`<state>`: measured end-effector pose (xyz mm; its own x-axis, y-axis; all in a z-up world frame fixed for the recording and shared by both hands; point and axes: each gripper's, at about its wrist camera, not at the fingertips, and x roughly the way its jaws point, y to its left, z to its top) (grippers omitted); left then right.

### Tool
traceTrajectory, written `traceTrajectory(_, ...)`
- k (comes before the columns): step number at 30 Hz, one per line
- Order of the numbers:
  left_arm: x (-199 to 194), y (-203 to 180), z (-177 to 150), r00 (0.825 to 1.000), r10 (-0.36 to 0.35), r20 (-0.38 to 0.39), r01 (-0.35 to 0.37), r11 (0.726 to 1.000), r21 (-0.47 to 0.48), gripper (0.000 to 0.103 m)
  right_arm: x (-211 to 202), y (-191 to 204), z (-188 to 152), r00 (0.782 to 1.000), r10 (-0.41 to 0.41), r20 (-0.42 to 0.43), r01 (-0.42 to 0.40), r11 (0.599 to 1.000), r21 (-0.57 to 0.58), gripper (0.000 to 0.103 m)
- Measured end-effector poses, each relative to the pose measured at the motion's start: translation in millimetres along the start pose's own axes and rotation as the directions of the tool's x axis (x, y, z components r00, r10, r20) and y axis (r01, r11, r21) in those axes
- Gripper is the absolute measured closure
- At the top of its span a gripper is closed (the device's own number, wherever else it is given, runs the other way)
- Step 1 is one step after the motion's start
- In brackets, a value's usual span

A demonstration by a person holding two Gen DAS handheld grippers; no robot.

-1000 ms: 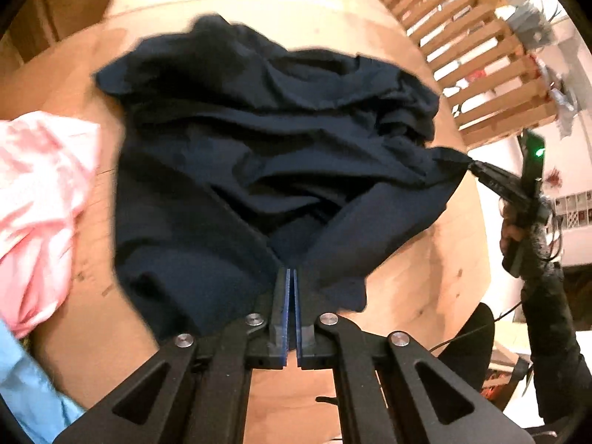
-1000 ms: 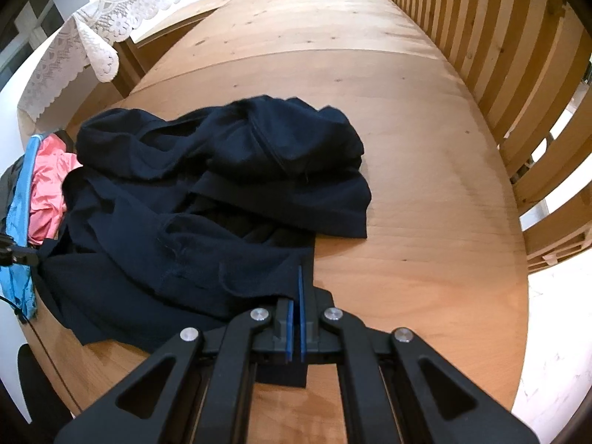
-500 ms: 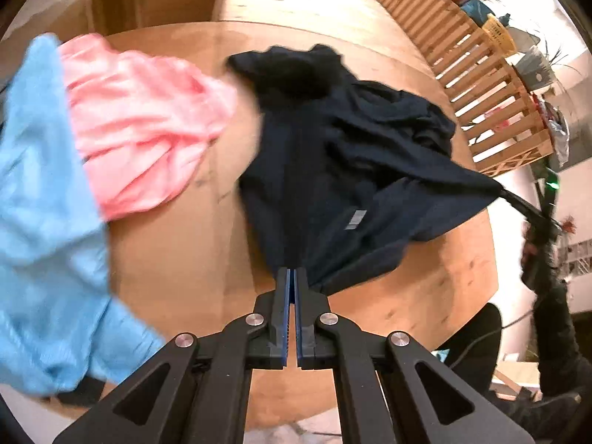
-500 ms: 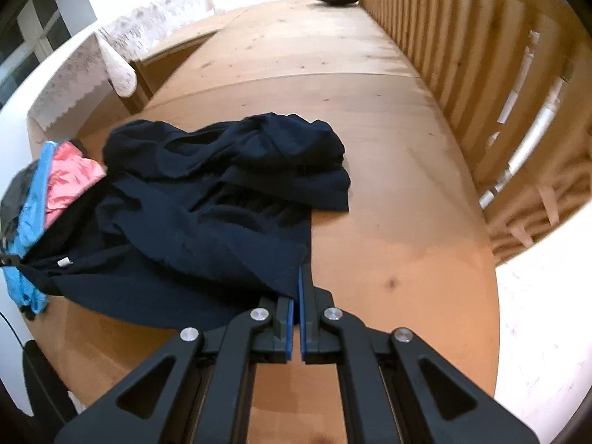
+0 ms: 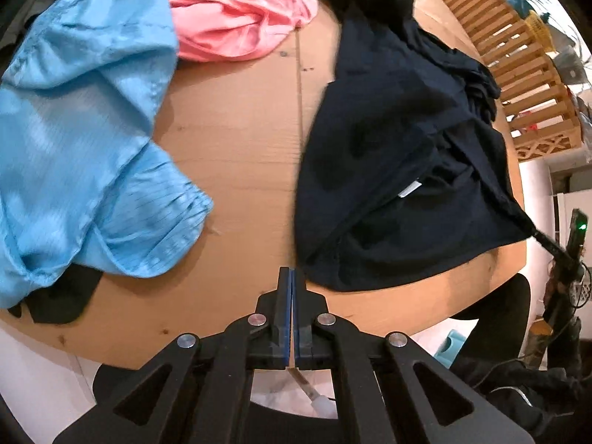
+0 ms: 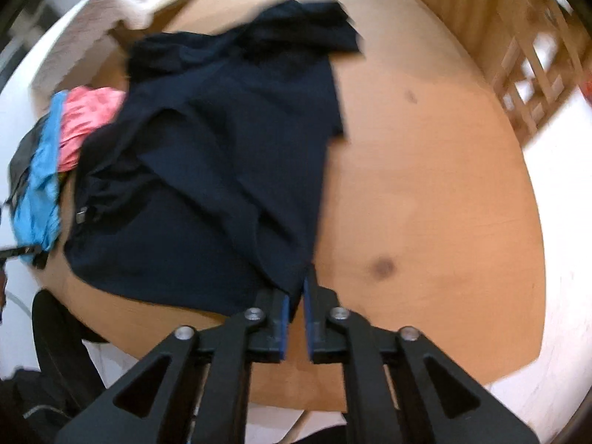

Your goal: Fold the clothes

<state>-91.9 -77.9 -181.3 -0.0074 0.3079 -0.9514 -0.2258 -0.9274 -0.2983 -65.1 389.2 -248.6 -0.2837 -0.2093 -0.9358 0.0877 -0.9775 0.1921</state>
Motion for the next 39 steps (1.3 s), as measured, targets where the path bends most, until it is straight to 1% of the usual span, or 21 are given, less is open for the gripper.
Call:
traceTrajectory(1, 2, -4, 1, 1.000, -0.005, 0.002, 0.005, 1.000, 0.012, 0.103, -3, 7, 4, 1.000, 0.005, 0.013, -0.004, 0.999, -0.036, 0.072)
traceTrajectory(2, 6, -9, 2, 1.000, -0.006, 0.005, 0.005, 1.000, 0.027, 0.103, -5, 14, 7, 1.000, 0.010, 0.026, -0.008, 0.997, -0.072, 0.070)
traceTrajectory(3, 9, -15, 2, 1.000, -0.006, 0.007, 0.006, 0.999, 0.043, 0.103, -4, 23, 13, 1.000, -0.003, 0.028, 0.006, 0.993, -0.122, 0.070)
traceTrajectory(5, 13, -24, 2, 1.000, -0.003, 0.007, 0.002, 0.998, 0.066, 0.103, 3, 33, 19, 0.998, -0.068, -0.005, 0.065, 0.976, -0.206, 0.070)
traceTrajectory(6, 14, -27, 1, 1.000, -0.003, 0.006, 0.003, 0.997, 0.074, 0.103, 3, 33, 20, 0.996, -0.089, -0.022, 0.082, 0.972, -0.220, 0.070)
traceTrajectory(8, 14, -30, 0, 1.000, -0.004, 0.005, 0.004, 0.996, 0.090, 0.103, 1, 25, 18, 0.994, -0.101, -0.045, 0.089, 0.973, -0.213, 0.070)
traceTrajectory(10, 20, -30, 1, 1.000, 0.001, -0.001, -0.001, 0.996, 0.094, 0.103, -5, 18, 16, 0.996, -0.084, -0.042, 0.073, 0.974, -0.216, 0.070)
traceTrajectory(13, 28, -30, 3, 1.000, 0.009, -0.010, -0.008, 0.995, 0.099, 0.103, 0, 21, 22, 0.999, -0.020, -0.025, 0.014, 0.975, -0.220, 0.070)
traceTrajectory(14, 32, -30, 3, 1.000, 0.015, -0.014, -0.013, 0.995, 0.102, 0.103, 8, 24, 28, 0.999, 0.009, -0.031, -0.016, 0.975, -0.222, 0.070)
traceTrajectory(15, 35, -31, 3, 0.999, 0.025, -0.020, -0.022, 0.994, 0.107, 0.103, 17, 29, 32, 0.999, 0.021, -0.041, -0.030, 0.972, -0.234, 0.070)
traceTrajectory(18, 40, -32, -2, 0.999, 0.025, -0.042, -0.020, 0.994, 0.110, 0.103, 39, 44, 39, 0.998, 0.009, -0.070, -0.029, 0.956, -0.293, 0.070)
traceTrajectory(21, 36, -29, -6, 0.999, 0.021, -0.040, -0.017, 0.995, 0.101, 0.103, 56, 47, 47, 0.996, -0.010, -0.085, -0.017, 0.949, -0.314, 0.070)
traceTrajectory(26, 32, -23, -6, 0.999, 0.022, -0.030, -0.020, 0.997, 0.079, 0.103, 71, 45, 56, 0.994, -0.034, -0.108, -0.003, 0.945, -0.326, 0.070)
traceTrajectory(31, 31, -23, -8, 0.999, 0.020, -0.028, -0.018, 0.997, 0.078, 0.103, 73, 51, 56, 0.994, -0.042, -0.105, 0.002, 0.933, -0.359, 0.070)
traceTrajectory(32, 31, -23, -9, 0.999, 0.019, -0.027, -0.017, 0.997, 0.075, 0.103, 73, 53, 54, 0.993, -0.041, -0.107, -0.001, 0.930, -0.367, 0.072)
traceTrajectory(33, 31, -23, -9, 1.000, 0.018, -0.026, -0.016, 0.997, 0.072, 0.103, 73, 55, 52, 0.993, -0.039, -0.108, -0.004, 0.927, -0.375, 0.077)
traceTrajectory(34, 32, -22, -10, 1.000, 0.018, -0.024, -0.016, 0.997, 0.069, 0.103, 72, 57, 50, 0.993, -0.037, -0.110, -0.008, 0.924, -0.383, 0.094)
traceTrajectory(35, 32, -21, -10, 1.000, 0.018, -0.022, -0.017, 0.998, 0.067, 0.102, 71, 58, 48, 0.993, -0.031, -0.114, -0.016, 0.923, -0.385, 0.096)
traceTrajectory(37, 31, -20, -12, 1.000, 0.023, -0.019, -0.022, 0.997, 0.067, 0.098, 65, 62, 44, 0.993, -0.009, -0.114, -0.036, 0.924, -0.381, 0.096)
traceTrajectory(39, 30, -21, -15, 0.999, 0.031, -0.014, -0.030, 0.997, 0.077, 0.087, 52, 66, 41, 0.996, 0.014, -0.088, -0.046, 0.926, -0.375, 0.096)
